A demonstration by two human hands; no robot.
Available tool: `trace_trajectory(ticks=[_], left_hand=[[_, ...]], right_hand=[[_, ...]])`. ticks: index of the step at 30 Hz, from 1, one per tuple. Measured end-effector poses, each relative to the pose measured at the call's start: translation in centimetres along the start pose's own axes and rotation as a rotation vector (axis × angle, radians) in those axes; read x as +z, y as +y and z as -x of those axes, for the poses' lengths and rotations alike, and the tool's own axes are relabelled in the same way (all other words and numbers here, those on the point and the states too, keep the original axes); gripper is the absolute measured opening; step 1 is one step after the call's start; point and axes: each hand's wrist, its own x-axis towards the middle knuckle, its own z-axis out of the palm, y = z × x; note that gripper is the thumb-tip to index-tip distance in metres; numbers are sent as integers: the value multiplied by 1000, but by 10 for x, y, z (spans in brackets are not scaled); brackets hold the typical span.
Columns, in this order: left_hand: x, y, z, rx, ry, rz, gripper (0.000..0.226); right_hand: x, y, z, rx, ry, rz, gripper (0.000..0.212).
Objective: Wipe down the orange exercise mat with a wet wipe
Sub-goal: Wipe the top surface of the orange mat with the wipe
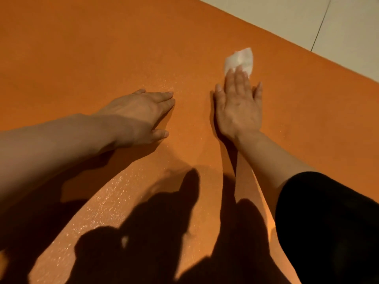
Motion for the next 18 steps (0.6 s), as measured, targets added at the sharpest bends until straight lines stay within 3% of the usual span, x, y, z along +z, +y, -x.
trace_trajectory(ticks=[3, 7, 9, 11, 15, 18], left_hand=[[-8, 0, -15, 24, -4, -30, 84], [-22, -2, -32, 82, 34, -75, 85], [-28, -4, -41, 108, 44, -87, 86], [-33, -6, -49, 128, 40, -107, 85], [-41, -9, -63, 152, 58, -81, 83], [-46, -9, -70, 163, 95, -58, 83]], right_hand=[[-1, -15, -17, 114, 17, -68, 61], [3, -44, -25, -227, 20, -51, 59], [-1, -30, -37, -298, 31, -5, 58], [-3, -9, -48, -226, 63, 8, 58], [-3, 5, -62, 111, 82, -73, 59], [-5, -22, -68, 84, 63, -161, 60]])
